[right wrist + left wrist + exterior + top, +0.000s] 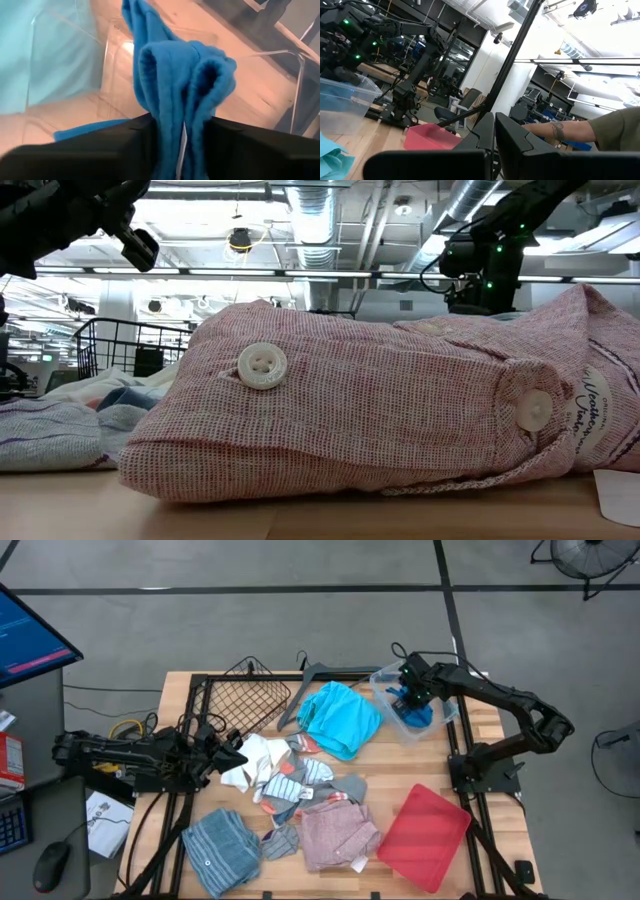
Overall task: Pick & Place Cloths
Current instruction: Put the blue shorts into the transparent bin, then put the light blue shorts into the transparent bin
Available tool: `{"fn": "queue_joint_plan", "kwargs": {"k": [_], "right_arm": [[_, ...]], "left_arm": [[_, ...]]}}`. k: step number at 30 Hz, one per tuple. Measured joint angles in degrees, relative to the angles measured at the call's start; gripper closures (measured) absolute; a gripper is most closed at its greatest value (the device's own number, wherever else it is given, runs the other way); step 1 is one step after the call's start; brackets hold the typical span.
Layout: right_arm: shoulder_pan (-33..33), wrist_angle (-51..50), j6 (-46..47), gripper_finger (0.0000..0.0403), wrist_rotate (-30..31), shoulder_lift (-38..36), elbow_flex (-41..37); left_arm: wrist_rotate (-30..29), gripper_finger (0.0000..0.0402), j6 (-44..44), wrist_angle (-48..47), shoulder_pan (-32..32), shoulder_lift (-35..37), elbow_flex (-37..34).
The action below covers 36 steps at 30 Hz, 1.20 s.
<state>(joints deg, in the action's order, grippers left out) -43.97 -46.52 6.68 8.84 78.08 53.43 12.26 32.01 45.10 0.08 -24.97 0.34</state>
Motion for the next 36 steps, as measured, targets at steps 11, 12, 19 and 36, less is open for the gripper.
{"fn": "queue_joint_plan", "kwargs": {"k": [11, 12, 19, 36], "right_arm": [[0.0, 0.0, 0.3, 0.0132, -3.1, 0.0, 0.8], [0.0, -0.1, 0.3, 0.0125, -3.9, -0.1, 1.4], [1.1, -5.7, 0.4, 0.0107, -7.5, -0.5, 13.5], [29.2, -13.2, -3.2, 0.0106, 0.4, 8.3, 40.5]], "left_arm": [[0.0, 0.04, 0.0, 0.0, 0.0, 0.0, 0.0], [0.0, 0.04, 0.0, 0.0, 0.0, 0.0, 0.0], [0.0, 0.04, 0.0, 0.0, 0.0, 0.0, 0.0], [0.0, 0.04, 0.0, 0.0, 0.0, 0.0, 0.0]]}}
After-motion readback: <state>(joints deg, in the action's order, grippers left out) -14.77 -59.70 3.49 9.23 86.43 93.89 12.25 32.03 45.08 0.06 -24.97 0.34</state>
